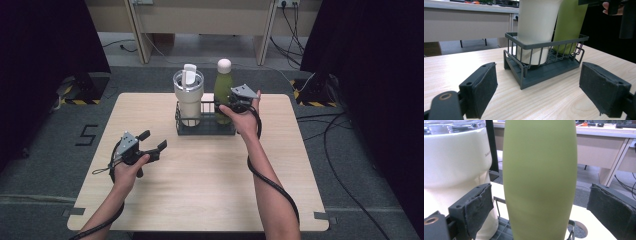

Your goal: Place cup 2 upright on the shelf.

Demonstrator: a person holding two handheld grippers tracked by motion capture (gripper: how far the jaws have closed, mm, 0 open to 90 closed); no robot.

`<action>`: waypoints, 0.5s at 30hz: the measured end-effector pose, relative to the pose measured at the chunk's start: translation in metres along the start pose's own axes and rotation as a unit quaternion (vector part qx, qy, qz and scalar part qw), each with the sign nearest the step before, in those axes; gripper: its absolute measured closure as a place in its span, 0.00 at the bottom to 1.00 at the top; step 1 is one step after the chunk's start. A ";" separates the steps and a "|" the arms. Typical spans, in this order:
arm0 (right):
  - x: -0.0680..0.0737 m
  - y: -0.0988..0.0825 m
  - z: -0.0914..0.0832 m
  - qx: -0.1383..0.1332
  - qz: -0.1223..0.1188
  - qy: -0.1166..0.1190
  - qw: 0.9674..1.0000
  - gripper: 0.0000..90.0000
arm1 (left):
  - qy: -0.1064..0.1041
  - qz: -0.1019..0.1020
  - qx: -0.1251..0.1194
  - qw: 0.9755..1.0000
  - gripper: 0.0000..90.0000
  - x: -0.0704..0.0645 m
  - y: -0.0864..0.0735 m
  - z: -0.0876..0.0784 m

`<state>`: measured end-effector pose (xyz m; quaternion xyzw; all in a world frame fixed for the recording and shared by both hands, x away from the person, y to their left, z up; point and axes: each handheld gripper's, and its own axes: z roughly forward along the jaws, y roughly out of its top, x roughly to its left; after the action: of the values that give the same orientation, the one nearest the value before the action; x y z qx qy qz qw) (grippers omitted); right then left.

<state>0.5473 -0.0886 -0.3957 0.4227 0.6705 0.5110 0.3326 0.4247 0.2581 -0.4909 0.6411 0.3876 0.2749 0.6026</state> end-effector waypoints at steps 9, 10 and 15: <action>0.001 -0.007 -0.009 0.001 -0.001 0.001 1.000 0.07 | 0.001 0.001 0.001 1.000 0.16 0.000 0.000 0.000; 0.000 -0.007 -0.010 0.002 -0.001 0.001 1.000 0.07 | 0.001 0.001 0.001 1.000 0.16 0.000 0.000 0.000; 0.000 -0.011 -0.016 0.001 -0.003 0.002 1.000 0.06 | 0.003 0.001 0.001 1.000 0.16 0.001 0.000 -0.001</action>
<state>0.5306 -0.0961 -0.4017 0.4198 0.6733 0.5099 0.3323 0.4247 0.2591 -0.4908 0.6410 0.3893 0.2773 0.6006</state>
